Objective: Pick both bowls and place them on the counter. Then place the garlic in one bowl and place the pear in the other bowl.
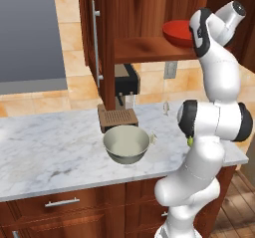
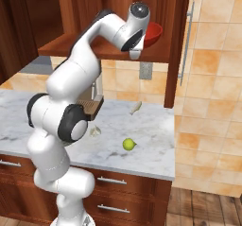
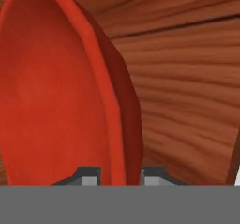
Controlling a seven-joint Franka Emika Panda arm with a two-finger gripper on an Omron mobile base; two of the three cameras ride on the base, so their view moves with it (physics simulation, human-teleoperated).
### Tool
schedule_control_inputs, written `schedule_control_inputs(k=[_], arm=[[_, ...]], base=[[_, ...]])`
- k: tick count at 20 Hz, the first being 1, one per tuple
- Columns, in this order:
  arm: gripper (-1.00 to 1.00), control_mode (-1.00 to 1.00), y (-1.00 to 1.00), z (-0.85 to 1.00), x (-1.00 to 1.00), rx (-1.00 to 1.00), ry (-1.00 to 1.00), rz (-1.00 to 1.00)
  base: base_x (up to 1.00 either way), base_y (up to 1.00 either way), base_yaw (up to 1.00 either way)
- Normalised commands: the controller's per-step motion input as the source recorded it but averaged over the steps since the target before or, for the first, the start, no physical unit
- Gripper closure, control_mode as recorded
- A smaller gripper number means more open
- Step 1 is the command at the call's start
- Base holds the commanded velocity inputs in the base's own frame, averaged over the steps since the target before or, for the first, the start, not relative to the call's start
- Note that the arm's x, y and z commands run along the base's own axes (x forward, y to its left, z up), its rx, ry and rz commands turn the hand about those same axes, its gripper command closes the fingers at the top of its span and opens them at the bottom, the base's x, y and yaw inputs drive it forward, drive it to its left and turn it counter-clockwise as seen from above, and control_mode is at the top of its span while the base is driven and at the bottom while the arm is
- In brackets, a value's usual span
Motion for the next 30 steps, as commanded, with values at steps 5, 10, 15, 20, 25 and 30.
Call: schedule_control_inputs(k=[5,10,15,20,25,30], arm=[[1.0,-1.0,0.14,-0.01,-0.52,-0.01,0.0,0.0],[1.0,-1.0,0.2,0.0,-0.6,0.0,-0.02,0.0],[1.0,-1.0,0.23,0.0,-0.68,0.0,-0.03,0.0],[1.0,-1.0,0.14,0.0,-0.76,0.02,-0.05,0.0],[1.0,-1.0,0.09,0.0,-0.78,0.05,0.0,0.01],[1.0,-1.0,0.15,0.0,-0.69,0.08,0.02,0.0]], base=[[0.0,0.0,0.0],[0.0,0.0,0.0],[0.0,0.0,0.0],[0.0,0.0,0.0],[0.0,0.0,0.0],[0.0,0.0,0.0]])
